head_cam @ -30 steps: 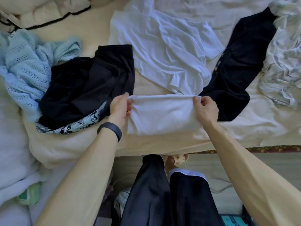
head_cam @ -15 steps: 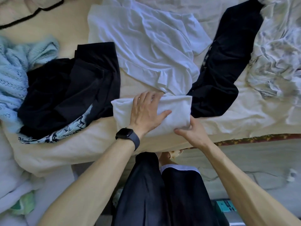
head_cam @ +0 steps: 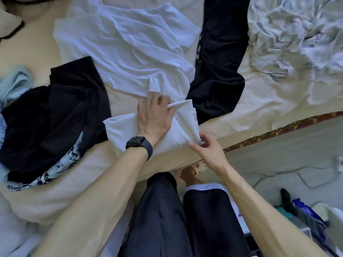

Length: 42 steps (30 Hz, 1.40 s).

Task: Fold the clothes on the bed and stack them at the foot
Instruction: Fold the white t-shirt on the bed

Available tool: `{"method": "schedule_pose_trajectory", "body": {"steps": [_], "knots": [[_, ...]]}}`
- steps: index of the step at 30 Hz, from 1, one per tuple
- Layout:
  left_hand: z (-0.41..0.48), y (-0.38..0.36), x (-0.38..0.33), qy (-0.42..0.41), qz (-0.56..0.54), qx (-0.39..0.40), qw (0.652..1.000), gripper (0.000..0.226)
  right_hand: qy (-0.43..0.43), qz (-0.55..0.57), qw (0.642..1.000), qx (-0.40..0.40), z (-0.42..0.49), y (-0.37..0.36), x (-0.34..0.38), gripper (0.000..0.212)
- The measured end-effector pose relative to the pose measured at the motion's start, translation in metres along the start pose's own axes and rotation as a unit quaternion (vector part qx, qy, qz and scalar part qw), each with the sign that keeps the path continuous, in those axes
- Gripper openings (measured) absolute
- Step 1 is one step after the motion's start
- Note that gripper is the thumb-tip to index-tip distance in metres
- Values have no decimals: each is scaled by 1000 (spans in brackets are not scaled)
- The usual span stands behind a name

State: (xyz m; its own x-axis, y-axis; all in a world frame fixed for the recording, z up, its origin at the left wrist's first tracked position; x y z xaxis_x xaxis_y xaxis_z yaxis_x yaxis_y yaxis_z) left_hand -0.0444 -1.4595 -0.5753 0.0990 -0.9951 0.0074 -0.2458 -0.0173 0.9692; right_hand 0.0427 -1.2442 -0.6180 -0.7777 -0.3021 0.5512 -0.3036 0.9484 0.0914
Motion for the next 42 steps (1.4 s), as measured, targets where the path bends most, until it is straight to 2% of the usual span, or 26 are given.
{"method": "schedule_pose_trajectory", "body": {"steps": [2,5,6,8,10,11,12,15,17,21,24,26,27,29,31,33,35,36,39,42], "knots": [[-20,7,-1,5,-4,-40,999,43,1,-9,1000,-19,-3,7,-3,39],[-58,-7,-7,-11,-9,-26,1000,60,52,-75,991,-95,-7,15,15,35],[-70,-13,-8,-13,-10,-16,1000,62,102,-116,978,-138,-11,16,31,37],[-87,-26,-10,-12,1,5,1000,63,252,-196,927,-198,-21,-2,76,38],[-92,-36,-11,-4,5,19,1000,62,369,-261,872,-187,-23,-39,109,39],[-89,-39,-12,1,5,15,1000,61,393,-287,857,-171,-16,-55,116,42],[-86,-41,-11,8,6,6,1000,61,388,-311,853,-159,-4,-65,116,47],[-81,-49,6,37,2,-26,999,62,288,-356,873,-166,31,-58,87,59],[-92,-57,23,47,17,-27,998,64,272,-385,867,-164,30,-52,62,62],[-100,-77,53,21,32,17,999,67,168,-428,879,-125,27,-38,11,65],[-82,-81,70,-3,36,49,998,66,115,-440,883,-120,29,-39,9,67],[-77,-73,85,39,27,48,998,66,118,-400,895,-158,19,-36,26,67],[-81,-65,96,88,8,34,996,66,130,-365,904,-182,13,-31,36,63],[-102,-43,120,223,-57,-21,973,67,140,-286,925,-206,4,-21,47,50],[-137,-36,141,361,-158,-53,918,66,82,-215,953,-195,3,-14,37,38],[-169,-56,148,477,-320,-7,819,64,31,-196,965,-172,5,-12,26,41],[-188,-82,137,536,-458,52,707,59,35,-174,971,-158,5,-11,20,40],[-191,-89,133,538,-486,76,684,55,43,-141,976,-158,4,-9,19,39],[-185,-95,139,522,-492,95,691,53,43,-79,984,-153,5,-3,8,42],[-168,-100,148,499,-518,108,687,49,16,-70,988,-137,13,-2,3,29]]}}
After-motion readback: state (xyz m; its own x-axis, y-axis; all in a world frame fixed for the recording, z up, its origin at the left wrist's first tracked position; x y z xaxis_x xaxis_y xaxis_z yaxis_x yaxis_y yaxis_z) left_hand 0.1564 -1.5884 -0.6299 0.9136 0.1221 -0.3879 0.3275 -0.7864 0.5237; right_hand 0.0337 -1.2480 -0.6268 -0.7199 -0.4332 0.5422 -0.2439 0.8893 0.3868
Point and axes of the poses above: each hand's wrist, its own z-axis towards the middle knuckle, its own y-axis out of the back of the hand, x = y × z, the point moved 10 cm from there along z, towards the middle knuckle, and after that the axes turned 12 degrees about z, right-handed, at the moved point
